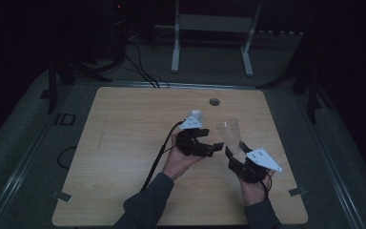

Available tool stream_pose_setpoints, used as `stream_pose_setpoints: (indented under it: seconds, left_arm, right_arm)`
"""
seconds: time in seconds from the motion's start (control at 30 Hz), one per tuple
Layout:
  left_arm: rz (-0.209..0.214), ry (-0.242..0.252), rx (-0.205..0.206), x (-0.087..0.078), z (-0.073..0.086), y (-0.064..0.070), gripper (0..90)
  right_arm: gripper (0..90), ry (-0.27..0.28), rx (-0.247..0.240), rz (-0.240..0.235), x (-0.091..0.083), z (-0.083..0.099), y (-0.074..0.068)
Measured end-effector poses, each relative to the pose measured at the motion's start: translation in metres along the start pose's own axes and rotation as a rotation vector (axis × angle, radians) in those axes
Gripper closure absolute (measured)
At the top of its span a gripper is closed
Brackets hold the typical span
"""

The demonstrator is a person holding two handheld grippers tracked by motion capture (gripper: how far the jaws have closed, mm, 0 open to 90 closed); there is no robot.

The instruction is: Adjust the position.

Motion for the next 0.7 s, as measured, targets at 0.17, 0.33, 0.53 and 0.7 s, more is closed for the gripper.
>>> stream_pose_setpoints:
  seconds: [0.17, 0.33, 0.53, 0.7]
  left_arm:
    - [0.001, 0.003, -0.013, 0.002, -0.001, 0.001, 18.8]
    - [0.006, 0.009, -0.022, 0.003, -0.002, 0.001, 18.8]
    - [0.016, 0.017, -0.030, 0.004, -0.002, 0.002, 18.8]
    - [0.028, 0.011, -0.036, 0.007, -0.001, 0.003, 18.8]
  right_arm:
    - [42.2, 0.009, -0.003, 0.002, 0.000, 0.000, -0.002]
    - [42.1, 0.021, 0.001, 0.005, -0.001, -0.001, -0.004]
    - [42.2, 0.033, -0.001, 0.005, -0.001, -0.002, -0.007]
    - [42.2, 0.041, -0.004, -0.001, 0.000, -0.003, -0.011]
Point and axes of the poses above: each handheld gripper's, and its own axes: x roughly forward along the jaws, z roughly out of its underside, y roughly to its right, the point moved 8 cm from there along x, roughly forward along the jaws, and after that the axes turned 8 degrees about -x, right-handed, at the moved point
